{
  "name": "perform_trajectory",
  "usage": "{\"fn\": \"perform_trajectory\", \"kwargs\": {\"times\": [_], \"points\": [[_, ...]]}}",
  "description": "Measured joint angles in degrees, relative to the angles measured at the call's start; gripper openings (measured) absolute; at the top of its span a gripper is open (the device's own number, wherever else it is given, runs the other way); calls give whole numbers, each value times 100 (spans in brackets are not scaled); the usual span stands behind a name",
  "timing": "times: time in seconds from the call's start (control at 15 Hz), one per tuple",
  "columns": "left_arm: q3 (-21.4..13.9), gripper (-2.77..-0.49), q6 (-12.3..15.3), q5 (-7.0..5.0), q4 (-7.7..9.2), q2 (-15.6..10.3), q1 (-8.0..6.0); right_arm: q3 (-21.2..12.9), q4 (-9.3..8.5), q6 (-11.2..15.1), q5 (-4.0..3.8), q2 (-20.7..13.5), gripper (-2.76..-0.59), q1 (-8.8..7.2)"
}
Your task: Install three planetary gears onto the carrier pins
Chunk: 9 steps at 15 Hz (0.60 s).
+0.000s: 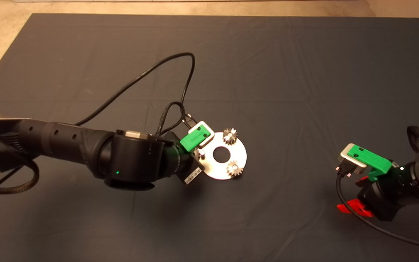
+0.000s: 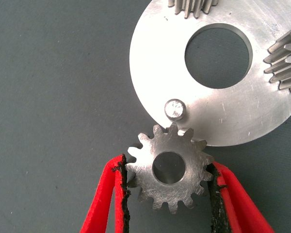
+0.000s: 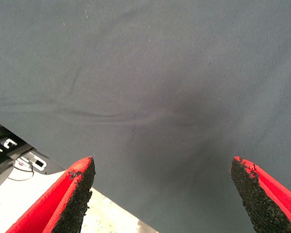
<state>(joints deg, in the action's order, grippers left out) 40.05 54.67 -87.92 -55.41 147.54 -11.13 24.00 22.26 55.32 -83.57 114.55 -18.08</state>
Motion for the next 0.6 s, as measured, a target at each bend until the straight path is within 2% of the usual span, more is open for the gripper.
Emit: {"fn": "perform_trajectory", "kwargs": {"times": [0.6], "points": [[127, -248, -40, 2, 1, 206, -2, -6, 0, 0, 2, 0, -130, 0]]}}
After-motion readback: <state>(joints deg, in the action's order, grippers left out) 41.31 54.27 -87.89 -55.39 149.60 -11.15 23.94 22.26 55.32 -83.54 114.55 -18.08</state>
